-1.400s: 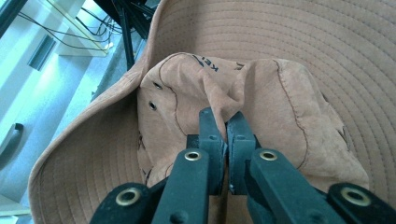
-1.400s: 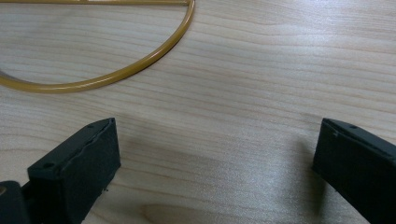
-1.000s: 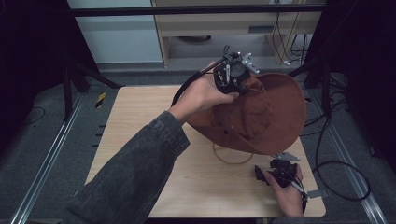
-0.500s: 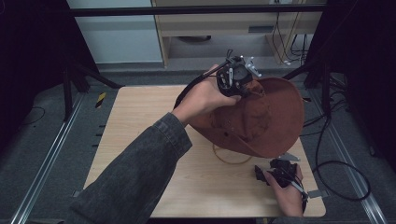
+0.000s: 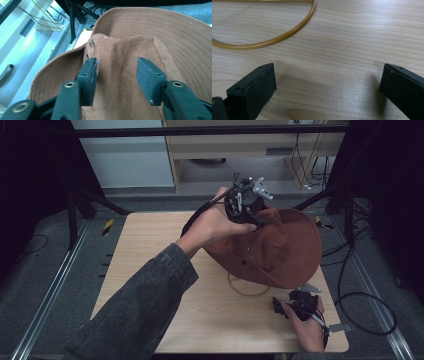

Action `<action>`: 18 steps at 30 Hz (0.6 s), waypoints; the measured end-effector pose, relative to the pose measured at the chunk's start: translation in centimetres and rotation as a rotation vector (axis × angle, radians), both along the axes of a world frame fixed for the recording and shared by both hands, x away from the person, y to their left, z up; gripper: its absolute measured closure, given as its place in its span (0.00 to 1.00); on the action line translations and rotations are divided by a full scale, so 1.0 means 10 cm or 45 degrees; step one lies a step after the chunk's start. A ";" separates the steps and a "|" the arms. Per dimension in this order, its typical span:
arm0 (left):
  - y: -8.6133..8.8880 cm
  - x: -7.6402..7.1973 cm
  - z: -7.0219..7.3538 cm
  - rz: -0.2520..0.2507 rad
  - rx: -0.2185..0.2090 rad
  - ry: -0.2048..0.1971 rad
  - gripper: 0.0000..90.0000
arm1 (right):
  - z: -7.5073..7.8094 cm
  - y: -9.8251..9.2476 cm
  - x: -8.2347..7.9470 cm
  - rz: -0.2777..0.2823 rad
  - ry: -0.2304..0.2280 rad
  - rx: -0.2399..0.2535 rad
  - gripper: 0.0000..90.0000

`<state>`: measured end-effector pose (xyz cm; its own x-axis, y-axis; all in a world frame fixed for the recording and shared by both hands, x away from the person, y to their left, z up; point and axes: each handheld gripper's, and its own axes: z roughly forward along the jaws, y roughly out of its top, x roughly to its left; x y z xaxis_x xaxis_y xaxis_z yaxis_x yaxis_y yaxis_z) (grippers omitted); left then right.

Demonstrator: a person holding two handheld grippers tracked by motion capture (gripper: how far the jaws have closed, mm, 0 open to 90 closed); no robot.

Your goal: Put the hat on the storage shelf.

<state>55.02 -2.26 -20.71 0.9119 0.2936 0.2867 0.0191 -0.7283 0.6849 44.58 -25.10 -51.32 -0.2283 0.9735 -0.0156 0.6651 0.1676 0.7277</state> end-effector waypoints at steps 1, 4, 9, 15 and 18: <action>0.01 -0.01 0.01 -0.003 -0.006 -0.004 0.50 | 0.00 0.00 0.00 0.000 0.000 0.000 0.01; 0.08 -0.05 0.06 0.000 -0.045 -0.025 0.37 | 0.00 0.00 0.00 0.000 0.000 0.000 0.01; 0.32 -0.12 0.12 0.031 -0.086 -0.043 0.19 | 0.00 0.00 0.00 0.000 0.000 0.000 0.01; 0.76 -0.18 0.12 0.109 -0.152 -0.046 0.09 | 0.00 0.00 0.00 0.002 -0.002 -0.003 0.01; 1.02 -0.20 0.08 0.151 -0.178 -0.043 0.07 | 0.00 0.00 0.00 0.002 -0.003 -0.003 0.01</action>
